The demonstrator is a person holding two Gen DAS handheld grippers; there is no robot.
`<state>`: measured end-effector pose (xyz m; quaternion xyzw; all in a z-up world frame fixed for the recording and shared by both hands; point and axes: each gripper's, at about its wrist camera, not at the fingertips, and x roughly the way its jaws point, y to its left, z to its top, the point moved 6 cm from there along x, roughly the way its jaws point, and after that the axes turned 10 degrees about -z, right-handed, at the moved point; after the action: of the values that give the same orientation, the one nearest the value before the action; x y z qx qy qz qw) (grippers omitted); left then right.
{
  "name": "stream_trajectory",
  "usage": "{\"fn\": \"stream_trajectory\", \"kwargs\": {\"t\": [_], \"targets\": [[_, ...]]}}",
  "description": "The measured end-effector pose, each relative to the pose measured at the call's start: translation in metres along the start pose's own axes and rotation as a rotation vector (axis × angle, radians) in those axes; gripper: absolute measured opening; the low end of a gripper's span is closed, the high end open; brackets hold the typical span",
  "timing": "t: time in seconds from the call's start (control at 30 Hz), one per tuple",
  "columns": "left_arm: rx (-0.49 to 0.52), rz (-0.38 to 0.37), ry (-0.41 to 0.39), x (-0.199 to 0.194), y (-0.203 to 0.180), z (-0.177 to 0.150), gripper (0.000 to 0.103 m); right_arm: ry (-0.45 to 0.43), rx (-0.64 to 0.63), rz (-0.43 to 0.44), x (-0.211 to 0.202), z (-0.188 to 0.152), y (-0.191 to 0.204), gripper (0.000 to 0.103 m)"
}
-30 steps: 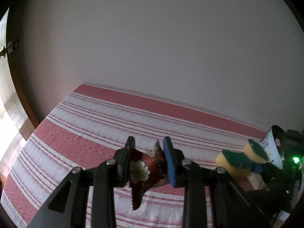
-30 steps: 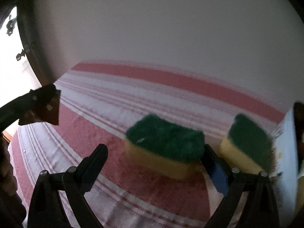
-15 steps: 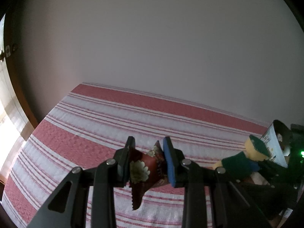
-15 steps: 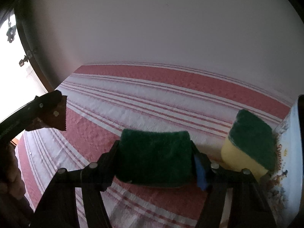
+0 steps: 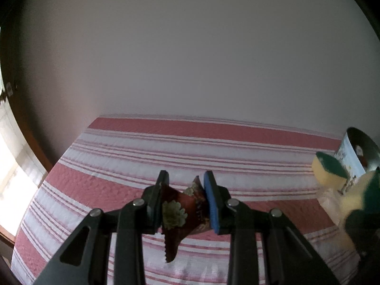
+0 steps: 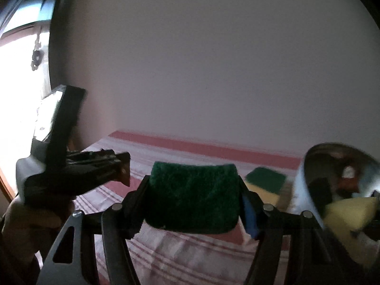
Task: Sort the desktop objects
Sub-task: 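Hold the wrapper in the left tool while the right tool grasps a green-and-yellow sponge, then carry the wrapper and green-and-yellow sponge over the tin with both tools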
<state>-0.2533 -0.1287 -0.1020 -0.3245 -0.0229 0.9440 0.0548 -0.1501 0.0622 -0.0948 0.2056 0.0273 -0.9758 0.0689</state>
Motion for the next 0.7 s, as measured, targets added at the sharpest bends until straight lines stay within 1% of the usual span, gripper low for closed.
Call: {"fn": "stream_trajectory", "kwargs": {"t": [0.13, 0.23, 0.37, 0.47, 0.53, 0.7], "targets": [[0.038, -0.011, -0.031, -0.005, -0.014, -0.002, 0.03, -0.086, -0.037, -0.073, -0.026, -0.001, 0.002, 0.068], [0.058, -0.018, -0.041, -0.007, -0.022, -0.006, 0.03, -0.114, -0.042, -0.096, -0.041, -0.005, -0.003, 0.068], [0.071, -0.026, -0.037, -0.009, -0.033, -0.012, 0.03, -0.136, -0.031, -0.119, -0.056, -0.008, -0.012, 0.069], [0.079, -0.036, -0.061, -0.018, -0.04, -0.016, 0.03, -0.133, -0.016, -0.122, -0.059, -0.01, -0.015, 0.069], [0.077, -0.046, -0.064, -0.023, -0.044, -0.02, 0.03, -0.13, -0.002, -0.124, -0.065, -0.011, -0.025, 0.069], [0.069, -0.068, -0.081, -0.034, -0.052, -0.028, 0.03, -0.13, 0.011, -0.13, -0.069, -0.012, -0.026, 0.069]]}}
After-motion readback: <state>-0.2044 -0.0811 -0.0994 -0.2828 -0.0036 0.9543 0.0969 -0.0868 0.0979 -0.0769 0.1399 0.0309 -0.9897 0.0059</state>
